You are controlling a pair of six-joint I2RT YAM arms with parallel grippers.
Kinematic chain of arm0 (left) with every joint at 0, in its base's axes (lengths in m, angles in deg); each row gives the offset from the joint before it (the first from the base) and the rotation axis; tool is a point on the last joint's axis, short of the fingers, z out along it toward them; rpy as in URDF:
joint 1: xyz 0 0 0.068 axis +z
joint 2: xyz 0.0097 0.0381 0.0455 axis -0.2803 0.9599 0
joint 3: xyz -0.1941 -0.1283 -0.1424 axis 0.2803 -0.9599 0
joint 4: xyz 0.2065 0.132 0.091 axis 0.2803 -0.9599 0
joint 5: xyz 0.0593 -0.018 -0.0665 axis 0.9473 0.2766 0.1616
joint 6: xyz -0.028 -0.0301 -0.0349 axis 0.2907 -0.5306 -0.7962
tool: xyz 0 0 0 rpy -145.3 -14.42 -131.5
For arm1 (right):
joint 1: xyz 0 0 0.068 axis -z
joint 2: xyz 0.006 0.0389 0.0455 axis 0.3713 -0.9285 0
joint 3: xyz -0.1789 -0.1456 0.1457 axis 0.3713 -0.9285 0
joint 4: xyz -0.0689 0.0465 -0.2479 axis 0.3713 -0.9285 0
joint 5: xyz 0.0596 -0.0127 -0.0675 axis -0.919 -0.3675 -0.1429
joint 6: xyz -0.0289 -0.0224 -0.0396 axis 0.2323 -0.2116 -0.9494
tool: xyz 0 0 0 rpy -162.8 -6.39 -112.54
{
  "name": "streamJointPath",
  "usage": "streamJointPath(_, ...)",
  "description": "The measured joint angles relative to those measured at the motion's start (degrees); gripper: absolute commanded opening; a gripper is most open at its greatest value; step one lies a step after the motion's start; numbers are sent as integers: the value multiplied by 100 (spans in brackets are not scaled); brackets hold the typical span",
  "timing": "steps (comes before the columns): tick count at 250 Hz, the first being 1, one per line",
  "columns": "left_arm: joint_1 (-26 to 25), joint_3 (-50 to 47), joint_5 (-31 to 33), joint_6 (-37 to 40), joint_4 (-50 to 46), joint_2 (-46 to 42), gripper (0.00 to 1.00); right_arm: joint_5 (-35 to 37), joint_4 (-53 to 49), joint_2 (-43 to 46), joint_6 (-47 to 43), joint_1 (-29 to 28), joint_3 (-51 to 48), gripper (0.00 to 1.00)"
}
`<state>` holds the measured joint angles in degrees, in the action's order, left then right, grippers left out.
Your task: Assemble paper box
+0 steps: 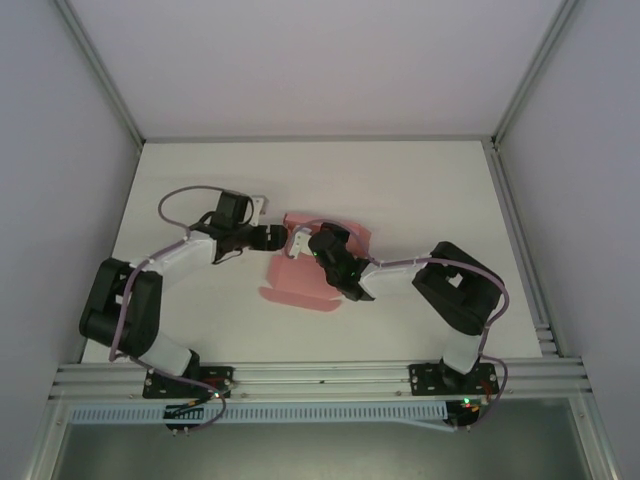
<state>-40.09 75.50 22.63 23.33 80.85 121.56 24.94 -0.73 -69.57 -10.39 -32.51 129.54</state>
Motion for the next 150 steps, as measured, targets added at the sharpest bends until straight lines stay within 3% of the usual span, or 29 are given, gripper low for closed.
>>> streamJointPath(72, -68, -264, -170, 293, 632, 144, 64, -63, -26, 7, -68, 61, -11, 0)
streamJointPath(150, -155, -1480, -214, 485, 1641, -192, 63, -584, -195, 455, -177, 68, -297, 0)
